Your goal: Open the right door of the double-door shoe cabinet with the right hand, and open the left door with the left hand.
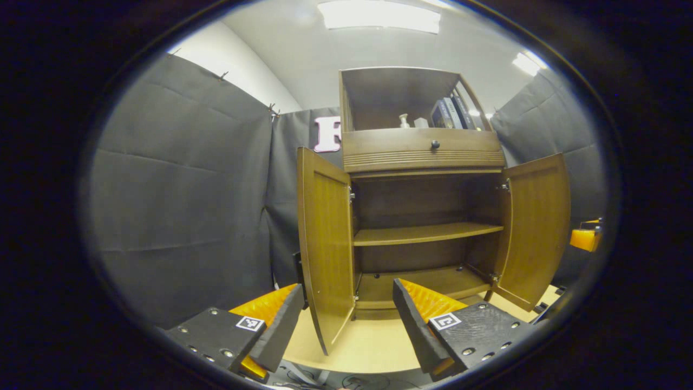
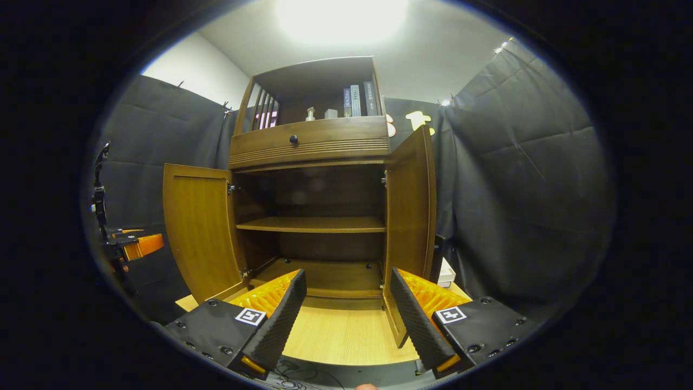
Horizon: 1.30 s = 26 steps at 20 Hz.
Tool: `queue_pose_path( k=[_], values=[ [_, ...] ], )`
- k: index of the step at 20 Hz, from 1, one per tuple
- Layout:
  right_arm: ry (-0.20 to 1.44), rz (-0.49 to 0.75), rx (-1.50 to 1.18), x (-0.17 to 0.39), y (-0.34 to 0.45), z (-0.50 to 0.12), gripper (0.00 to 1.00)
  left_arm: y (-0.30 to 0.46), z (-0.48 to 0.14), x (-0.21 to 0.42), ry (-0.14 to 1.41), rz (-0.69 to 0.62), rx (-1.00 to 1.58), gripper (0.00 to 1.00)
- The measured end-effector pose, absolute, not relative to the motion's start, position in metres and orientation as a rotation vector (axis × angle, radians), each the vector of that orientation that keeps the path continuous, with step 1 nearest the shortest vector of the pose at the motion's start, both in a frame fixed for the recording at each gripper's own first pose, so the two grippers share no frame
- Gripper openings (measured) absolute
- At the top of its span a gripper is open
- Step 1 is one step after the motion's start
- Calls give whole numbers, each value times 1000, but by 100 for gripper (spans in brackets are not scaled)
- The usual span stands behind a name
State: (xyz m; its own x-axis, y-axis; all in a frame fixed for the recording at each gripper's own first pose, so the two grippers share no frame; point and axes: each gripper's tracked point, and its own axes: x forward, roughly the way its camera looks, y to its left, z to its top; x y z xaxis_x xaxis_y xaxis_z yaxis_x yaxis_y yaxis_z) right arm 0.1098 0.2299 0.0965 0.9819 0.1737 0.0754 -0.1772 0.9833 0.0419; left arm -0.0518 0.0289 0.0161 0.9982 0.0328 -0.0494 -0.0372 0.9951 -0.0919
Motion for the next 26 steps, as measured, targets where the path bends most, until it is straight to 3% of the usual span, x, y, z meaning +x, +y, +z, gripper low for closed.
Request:
queue_pose_path(
  k=[26],
  values=[
    [-79,111,71,121,228,98,98,26,17,-37,14,3,-61,95]
  ],
)
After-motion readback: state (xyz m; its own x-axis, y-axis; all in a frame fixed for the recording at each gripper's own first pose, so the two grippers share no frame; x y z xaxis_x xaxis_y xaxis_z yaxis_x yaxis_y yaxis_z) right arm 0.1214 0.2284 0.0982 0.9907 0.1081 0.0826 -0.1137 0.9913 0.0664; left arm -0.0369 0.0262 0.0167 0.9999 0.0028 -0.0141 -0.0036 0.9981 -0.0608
